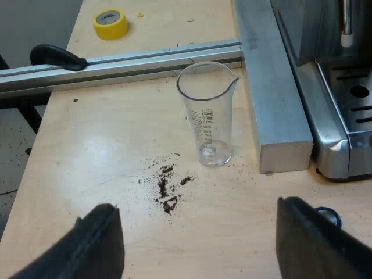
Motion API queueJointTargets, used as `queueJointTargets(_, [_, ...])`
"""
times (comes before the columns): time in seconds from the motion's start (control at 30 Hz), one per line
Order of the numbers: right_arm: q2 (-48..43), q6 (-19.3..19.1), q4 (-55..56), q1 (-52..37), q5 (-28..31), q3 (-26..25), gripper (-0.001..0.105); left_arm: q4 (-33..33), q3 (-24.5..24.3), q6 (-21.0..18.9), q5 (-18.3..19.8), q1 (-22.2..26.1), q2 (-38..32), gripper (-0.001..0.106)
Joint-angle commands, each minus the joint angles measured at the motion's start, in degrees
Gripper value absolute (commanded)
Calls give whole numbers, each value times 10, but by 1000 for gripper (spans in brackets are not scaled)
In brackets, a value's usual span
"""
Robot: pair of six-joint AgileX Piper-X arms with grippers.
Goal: Place mug into machine
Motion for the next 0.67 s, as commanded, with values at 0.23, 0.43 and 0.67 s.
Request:
queueJointTargets(0.23, [-26, -3, -3, 1, 2, -5, 49, -17, 4, -1, -8, 0, -79, 59])
queueJointTargets(0.43, [-26, -3, -3, 1, 2, -5, 49, -17, 4, -1, -8, 0, -81, 59])
queueJointTargets(0.67, [-26, -3, -3, 1, 2, -5, 49, -17, 4, -1, -8, 0, -81, 59])
